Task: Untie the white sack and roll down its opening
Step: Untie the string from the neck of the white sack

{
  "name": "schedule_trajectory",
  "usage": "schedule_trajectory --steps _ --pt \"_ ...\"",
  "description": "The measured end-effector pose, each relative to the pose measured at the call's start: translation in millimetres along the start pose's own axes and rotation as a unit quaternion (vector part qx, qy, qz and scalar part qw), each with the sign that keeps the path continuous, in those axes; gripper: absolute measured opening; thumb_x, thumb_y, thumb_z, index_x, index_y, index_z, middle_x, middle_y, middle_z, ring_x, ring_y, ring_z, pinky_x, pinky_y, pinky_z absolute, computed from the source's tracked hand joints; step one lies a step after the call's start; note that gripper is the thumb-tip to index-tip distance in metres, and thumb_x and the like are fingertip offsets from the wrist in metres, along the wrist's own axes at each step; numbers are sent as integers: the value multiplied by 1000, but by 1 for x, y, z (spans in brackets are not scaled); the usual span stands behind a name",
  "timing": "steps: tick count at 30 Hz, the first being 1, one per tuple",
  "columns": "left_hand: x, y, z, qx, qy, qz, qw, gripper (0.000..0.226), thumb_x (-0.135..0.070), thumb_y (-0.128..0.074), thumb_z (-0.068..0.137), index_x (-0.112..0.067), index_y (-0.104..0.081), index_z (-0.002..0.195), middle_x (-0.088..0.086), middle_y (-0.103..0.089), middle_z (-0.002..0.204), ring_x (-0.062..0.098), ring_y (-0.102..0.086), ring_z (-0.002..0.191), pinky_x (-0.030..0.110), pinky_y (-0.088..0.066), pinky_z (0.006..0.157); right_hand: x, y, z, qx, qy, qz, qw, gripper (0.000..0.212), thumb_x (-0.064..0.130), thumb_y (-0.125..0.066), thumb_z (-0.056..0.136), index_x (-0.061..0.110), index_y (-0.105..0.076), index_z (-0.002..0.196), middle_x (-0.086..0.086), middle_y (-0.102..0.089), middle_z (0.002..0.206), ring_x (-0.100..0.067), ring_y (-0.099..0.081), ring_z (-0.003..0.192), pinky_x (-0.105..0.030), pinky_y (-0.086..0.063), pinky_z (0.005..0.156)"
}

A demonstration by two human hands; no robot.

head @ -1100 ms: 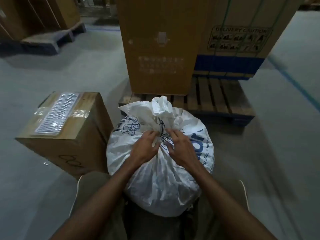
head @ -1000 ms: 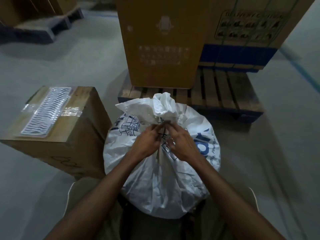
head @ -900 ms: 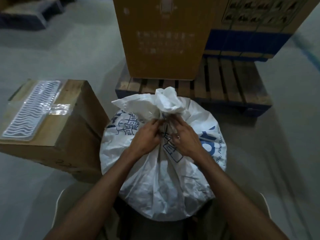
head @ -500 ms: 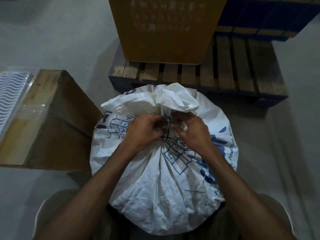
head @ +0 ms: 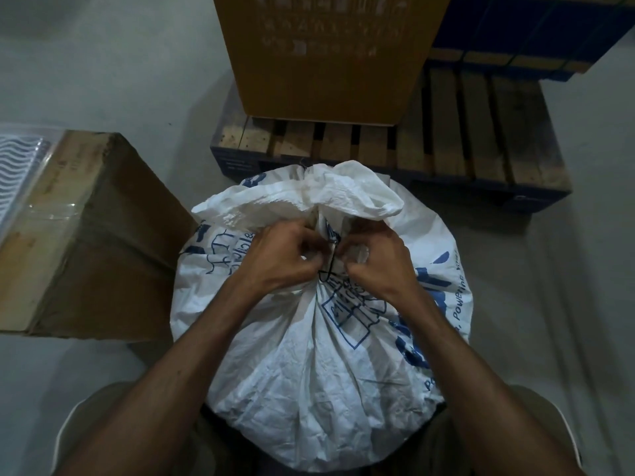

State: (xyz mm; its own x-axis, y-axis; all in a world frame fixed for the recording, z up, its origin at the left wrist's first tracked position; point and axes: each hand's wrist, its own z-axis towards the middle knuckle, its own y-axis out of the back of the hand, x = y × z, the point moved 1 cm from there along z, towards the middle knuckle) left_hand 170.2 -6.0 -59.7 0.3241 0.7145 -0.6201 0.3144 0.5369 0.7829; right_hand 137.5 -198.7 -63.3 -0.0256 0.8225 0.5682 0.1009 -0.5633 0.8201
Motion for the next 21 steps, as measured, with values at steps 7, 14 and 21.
schedule_trajectory --steps 7,14,21 --pt "-4 -6 2 -51 13 2 999 17 -27 -80 78 -31 -81 95 -12 -74 87 5 -67 72 32 -62 70 -1 1 -1 -5 9 14 1000 13 28 -79 74 31 -77 86 12 -69 96 -11 -61 91 -32 -57 77" --pt "-4 -8 7 -76 19 -9 997 30 -16 -84 69 -27 -74 95 -11 -73 82 8 -69 72 34 -62 68 1 -1 -2 -38 7 23 999 17 16 -79 69 27 -76 81 12 -72 91 -13 -65 85 -34 -59 71" --pt "1 -2 10 -50 25 -20 998 26 -15 -83 68 -26 -76 91 -13 -73 79 2 -68 72 32 -62 69 3 -3 -4 -60 -2 52 997 23 13 -81 68 26 -78 87 3 -70 111 -17 -65 98 -22 -50 80"
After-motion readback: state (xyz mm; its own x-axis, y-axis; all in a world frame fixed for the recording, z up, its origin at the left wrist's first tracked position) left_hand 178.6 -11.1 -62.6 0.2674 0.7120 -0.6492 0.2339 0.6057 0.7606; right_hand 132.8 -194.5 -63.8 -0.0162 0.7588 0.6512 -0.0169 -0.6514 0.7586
